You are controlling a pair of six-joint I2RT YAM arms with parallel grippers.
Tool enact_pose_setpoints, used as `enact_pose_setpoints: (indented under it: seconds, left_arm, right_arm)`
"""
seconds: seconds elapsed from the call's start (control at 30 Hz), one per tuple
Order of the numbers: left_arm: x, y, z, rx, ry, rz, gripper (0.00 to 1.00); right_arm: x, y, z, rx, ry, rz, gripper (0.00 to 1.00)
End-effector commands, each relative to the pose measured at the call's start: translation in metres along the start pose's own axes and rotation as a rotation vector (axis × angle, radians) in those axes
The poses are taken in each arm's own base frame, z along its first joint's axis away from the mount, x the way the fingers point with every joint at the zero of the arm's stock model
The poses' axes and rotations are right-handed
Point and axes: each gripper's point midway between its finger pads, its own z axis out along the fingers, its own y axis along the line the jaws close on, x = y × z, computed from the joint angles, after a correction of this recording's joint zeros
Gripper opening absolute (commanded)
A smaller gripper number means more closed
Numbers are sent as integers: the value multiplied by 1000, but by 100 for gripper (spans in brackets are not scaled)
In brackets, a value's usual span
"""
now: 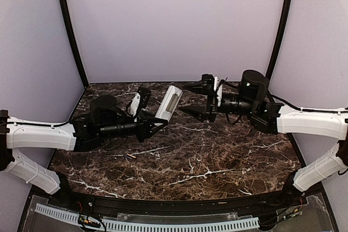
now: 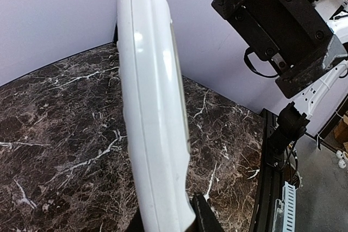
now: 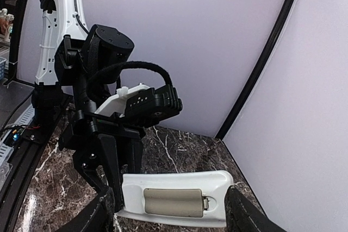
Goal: Load the batteries into the remote control
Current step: Remove the battery cover from the remote control.
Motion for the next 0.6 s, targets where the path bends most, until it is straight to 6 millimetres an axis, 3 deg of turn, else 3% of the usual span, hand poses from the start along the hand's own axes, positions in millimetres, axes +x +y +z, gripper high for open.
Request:
enact_pose_setpoints:
  seconds: [0.0,0.57]
  left_arm:
    - [-3,-1,-1,6,-16,8,0]
    - [-6,-11,-3,59,-38,71,0]
  right_arm:
    - [-4,-8,9,24,-11,-37,66]
    - [29,-6,22,-5,104,-15,55]
